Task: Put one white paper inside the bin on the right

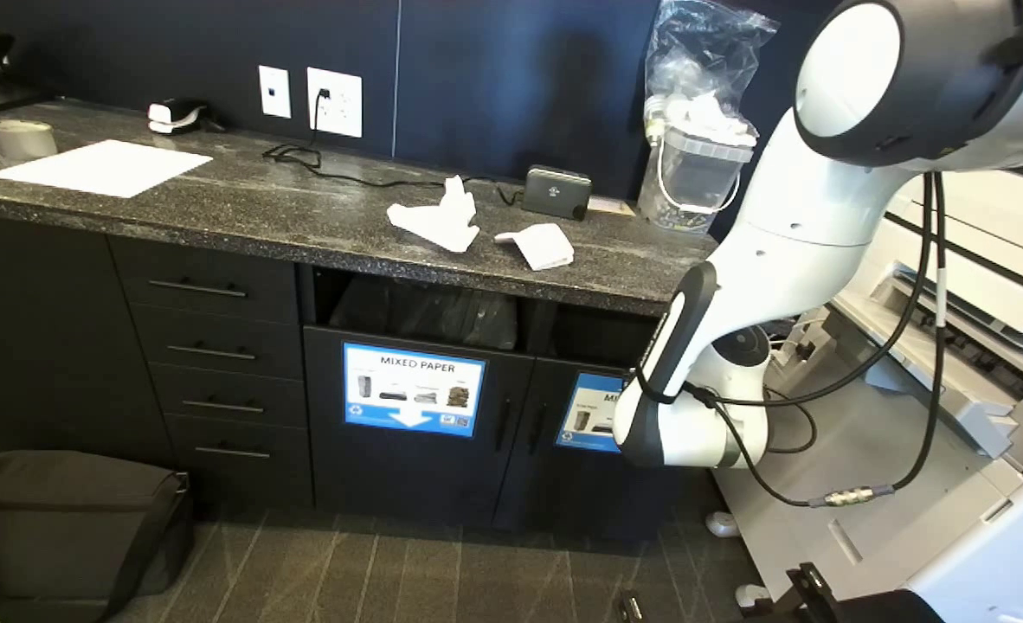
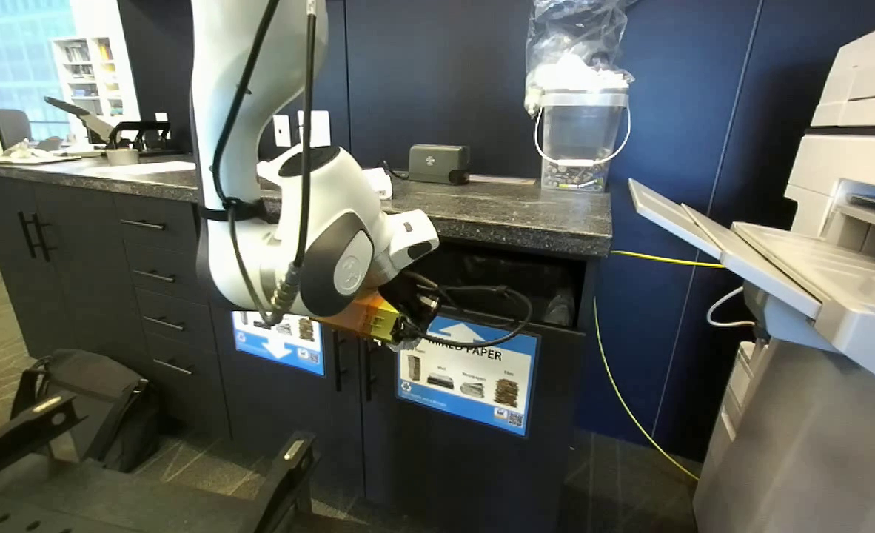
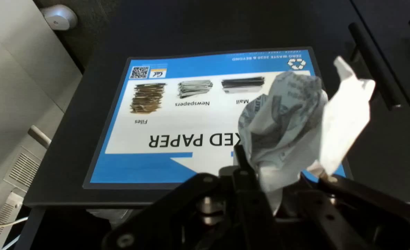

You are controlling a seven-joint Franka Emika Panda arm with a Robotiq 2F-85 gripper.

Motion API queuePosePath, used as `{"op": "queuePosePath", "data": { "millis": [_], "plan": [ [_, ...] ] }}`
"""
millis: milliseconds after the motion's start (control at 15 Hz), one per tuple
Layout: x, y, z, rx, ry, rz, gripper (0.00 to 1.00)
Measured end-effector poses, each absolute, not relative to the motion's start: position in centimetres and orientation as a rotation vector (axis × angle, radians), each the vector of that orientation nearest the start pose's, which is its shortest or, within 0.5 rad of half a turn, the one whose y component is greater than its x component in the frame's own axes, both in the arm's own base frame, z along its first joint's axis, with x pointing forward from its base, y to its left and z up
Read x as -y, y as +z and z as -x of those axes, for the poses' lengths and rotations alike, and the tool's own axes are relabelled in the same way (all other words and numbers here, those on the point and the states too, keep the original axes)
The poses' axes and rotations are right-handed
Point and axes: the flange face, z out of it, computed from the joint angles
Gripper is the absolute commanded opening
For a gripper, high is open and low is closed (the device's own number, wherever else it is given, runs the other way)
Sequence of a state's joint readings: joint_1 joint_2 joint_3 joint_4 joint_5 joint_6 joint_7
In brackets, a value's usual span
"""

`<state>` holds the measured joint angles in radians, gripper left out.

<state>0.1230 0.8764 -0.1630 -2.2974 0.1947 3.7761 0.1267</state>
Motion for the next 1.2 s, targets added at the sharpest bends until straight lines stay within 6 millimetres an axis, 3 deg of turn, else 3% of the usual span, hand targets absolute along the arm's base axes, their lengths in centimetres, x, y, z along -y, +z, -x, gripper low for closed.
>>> {"op": "queuePosePath", "data": {
  "millis": [733, 1200],
  "plan": [
    [7.3, 5.0, -54.6, -0.435, -1.382, 2.932, 0.12],
    [9.0, 5.6, -58.9, -0.385, -1.511, 2.832, 0.12]
  ]
}}
